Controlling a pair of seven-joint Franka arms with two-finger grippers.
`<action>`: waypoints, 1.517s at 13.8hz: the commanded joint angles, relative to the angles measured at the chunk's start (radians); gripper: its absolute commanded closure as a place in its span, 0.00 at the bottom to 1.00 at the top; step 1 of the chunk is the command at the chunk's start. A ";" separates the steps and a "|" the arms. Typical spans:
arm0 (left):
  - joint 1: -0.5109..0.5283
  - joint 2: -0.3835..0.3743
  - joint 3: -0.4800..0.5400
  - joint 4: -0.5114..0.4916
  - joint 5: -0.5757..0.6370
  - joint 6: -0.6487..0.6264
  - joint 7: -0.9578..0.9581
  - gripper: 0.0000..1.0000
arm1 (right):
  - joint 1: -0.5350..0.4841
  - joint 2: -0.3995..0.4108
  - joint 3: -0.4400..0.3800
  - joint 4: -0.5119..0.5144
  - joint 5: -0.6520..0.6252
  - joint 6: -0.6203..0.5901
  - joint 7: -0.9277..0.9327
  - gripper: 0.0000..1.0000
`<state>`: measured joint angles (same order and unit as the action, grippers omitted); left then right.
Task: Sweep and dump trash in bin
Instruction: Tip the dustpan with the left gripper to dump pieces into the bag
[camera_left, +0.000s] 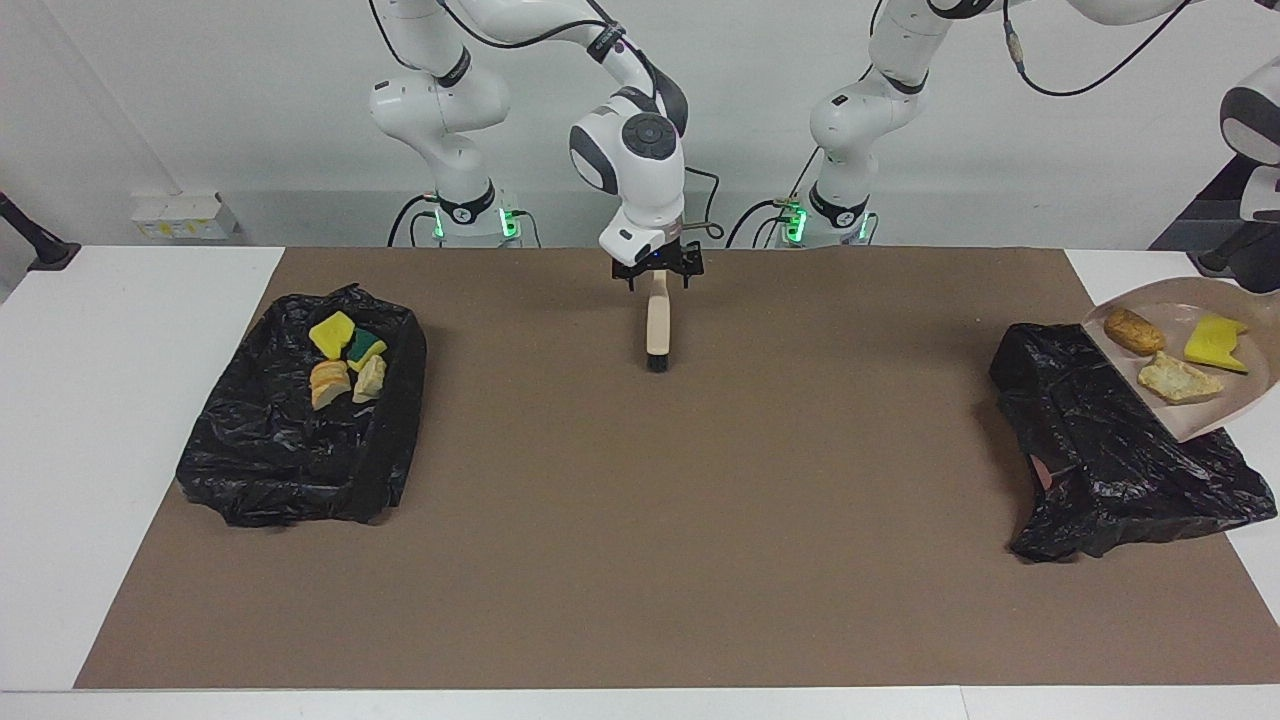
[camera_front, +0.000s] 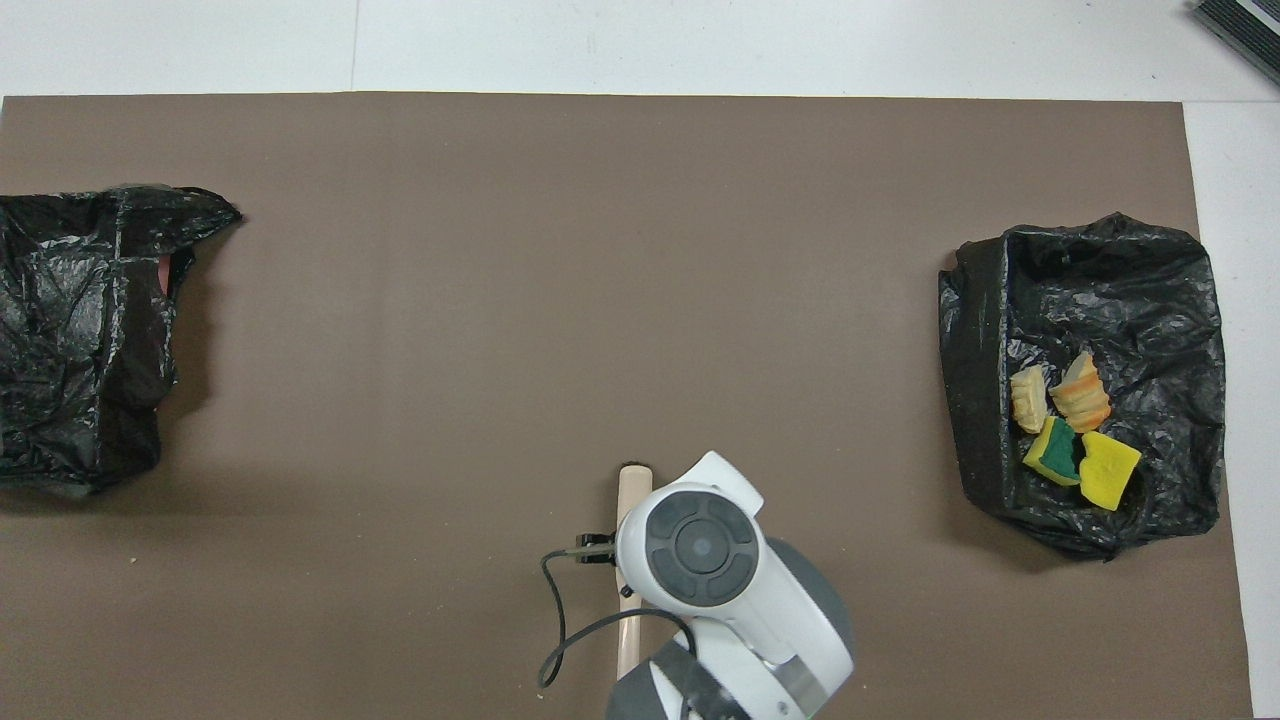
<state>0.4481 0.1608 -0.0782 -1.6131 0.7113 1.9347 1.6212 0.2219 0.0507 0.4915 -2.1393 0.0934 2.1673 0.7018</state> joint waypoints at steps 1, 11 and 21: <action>-0.049 -0.049 0.009 -0.086 0.143 0.017 -0.136 1.00 | -0.010 -0.009 -0.101 0.044 -0.059 0.000 -0.076 0.00; -0.127 -0.104 -0.009 -0.027 0.367 -0.092 -0.175 1.00 | -0.082 -0.055 -0.461 0.248 -0.133 -0.248 -0.546 0.00; -0.339 -0.106 -0.015 -0.083 -0.338 -0.232 -0.652 1.00 | -0.095 -0.109 -0.672 0.473 -0.116 -0.564 -0.788 0.00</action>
<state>0.1905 0.0666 -0.1048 -1.6656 0.4302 1.7286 1.1165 0.1360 -0.0704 -0.1695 -1.6848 -0.0246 1.6271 -0.0508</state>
